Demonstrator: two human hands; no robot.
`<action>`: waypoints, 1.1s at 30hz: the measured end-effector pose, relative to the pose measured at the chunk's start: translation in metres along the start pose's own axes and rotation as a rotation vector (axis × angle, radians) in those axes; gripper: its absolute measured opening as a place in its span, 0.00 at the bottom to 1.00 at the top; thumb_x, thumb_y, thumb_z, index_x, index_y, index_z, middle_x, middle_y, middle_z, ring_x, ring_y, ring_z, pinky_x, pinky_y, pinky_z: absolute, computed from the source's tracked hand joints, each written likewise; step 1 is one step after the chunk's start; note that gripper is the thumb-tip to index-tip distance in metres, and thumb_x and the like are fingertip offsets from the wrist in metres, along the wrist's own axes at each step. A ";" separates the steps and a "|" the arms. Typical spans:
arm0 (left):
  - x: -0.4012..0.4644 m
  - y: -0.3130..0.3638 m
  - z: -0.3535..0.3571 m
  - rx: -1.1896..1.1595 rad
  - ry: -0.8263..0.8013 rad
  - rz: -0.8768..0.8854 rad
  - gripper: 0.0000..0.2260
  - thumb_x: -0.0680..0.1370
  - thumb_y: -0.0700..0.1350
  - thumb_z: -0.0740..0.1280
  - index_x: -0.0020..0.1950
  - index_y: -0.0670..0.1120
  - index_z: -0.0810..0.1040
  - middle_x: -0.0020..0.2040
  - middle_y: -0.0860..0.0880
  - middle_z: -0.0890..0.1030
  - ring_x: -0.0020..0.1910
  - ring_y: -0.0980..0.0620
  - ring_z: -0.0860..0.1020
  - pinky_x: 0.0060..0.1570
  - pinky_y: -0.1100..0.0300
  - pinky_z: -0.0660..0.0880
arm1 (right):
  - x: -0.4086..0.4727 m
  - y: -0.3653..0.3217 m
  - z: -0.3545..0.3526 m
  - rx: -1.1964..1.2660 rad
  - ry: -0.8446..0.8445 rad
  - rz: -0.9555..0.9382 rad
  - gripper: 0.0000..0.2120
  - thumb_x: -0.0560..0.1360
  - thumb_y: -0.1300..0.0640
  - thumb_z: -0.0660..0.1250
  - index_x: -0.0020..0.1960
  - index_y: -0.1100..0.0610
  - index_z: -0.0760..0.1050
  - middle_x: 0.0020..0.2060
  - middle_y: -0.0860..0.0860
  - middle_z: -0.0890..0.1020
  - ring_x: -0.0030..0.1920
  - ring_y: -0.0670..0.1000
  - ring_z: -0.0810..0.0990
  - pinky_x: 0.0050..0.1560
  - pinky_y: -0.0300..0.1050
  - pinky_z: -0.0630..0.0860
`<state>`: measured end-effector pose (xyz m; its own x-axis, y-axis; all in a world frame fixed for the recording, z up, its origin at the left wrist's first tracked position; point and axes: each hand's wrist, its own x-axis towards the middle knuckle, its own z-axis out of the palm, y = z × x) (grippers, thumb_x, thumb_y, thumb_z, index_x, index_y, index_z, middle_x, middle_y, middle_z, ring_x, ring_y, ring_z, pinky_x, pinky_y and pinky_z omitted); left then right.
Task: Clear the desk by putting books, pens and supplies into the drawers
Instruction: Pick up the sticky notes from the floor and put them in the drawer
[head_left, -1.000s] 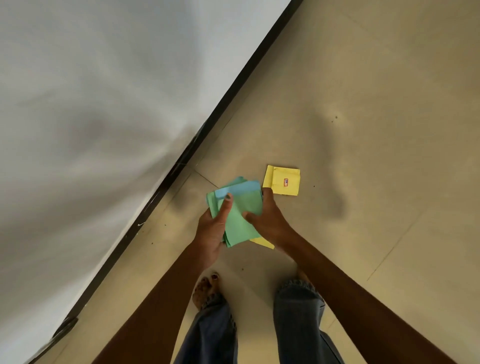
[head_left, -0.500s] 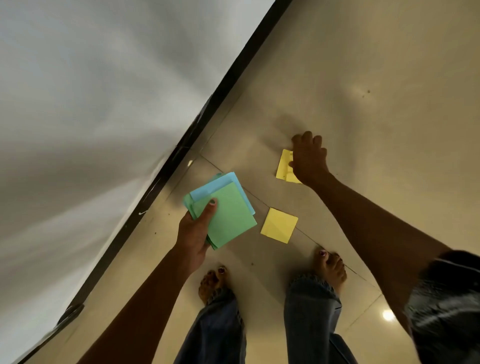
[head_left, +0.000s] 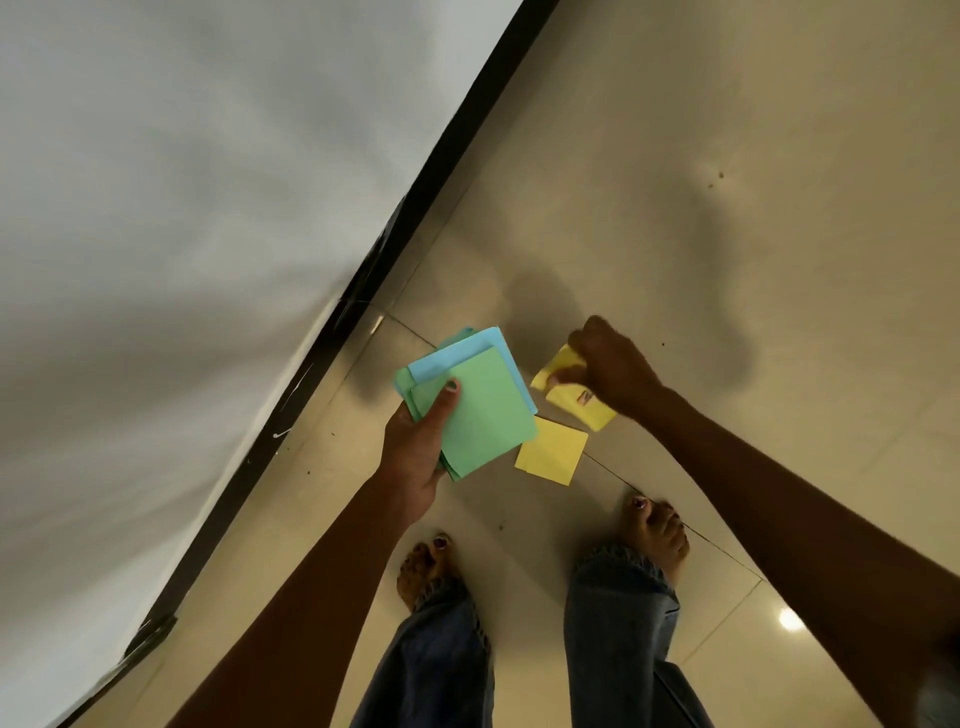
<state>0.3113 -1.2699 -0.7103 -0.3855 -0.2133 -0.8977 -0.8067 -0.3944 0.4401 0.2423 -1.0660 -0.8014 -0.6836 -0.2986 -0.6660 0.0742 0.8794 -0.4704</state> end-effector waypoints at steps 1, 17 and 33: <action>0.000 0.002 0.003 -0.006 -0.004 0.007 0.10 0.77 0.46 0.67 0.58 0.51 0.76 0.49 0.51 0.82 0.45 0.51 0.81 0.35 0.58 0.79 | -0.011 -0.002 0.003 0.031 -0.051 -0.028 0.22 0.69 0.48 0.72 0.53 0.64 0.73 0.47 0.59 0.73 0.51 0.60 0.74 0.44 0.45 0.65; -0.002 -0.007 0.009 0.035 -0.017 0.025 0.12 0.76 0.46 0.68 0.59 0.50 0.76 0.52 0.49 0.82 0.49 0.49 0.81 0.43 0.54 0.79 | -0.051 -0.008 0.080 -0.217 -0.125 0.062 0.42 0.63 0.54 0.78 0.71 0.56 0.60 0.67 0.56 0.64 0.65 0.59 0.64 0.56 0.55 0.67; -0.034 -0.012 -0.002 0.103 -0.005 0.051 0.06 0.77 0.46 0.67 0.53 0.53 0.77 0.49 0.51 0.82 0.47 0.50 0.81 0.43 0.53 0.78 | -0.085 -0.013 0.089 -0.250 -0.129 0.158 0.18 0.74 0.53 0.67 0.61 0.57 0.68 0.60 0.56 0.75 0.61 0.58 0.71 0.61 0.52 0.62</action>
<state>0.3355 -1.2595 -0.6849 -0.4290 -0.2262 -0.8745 -0.8279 -0.2888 0.4808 0.3638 -1.0850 -0.7905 -0.5792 -0.1815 -0.7947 -0.0194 0.9777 -0.2092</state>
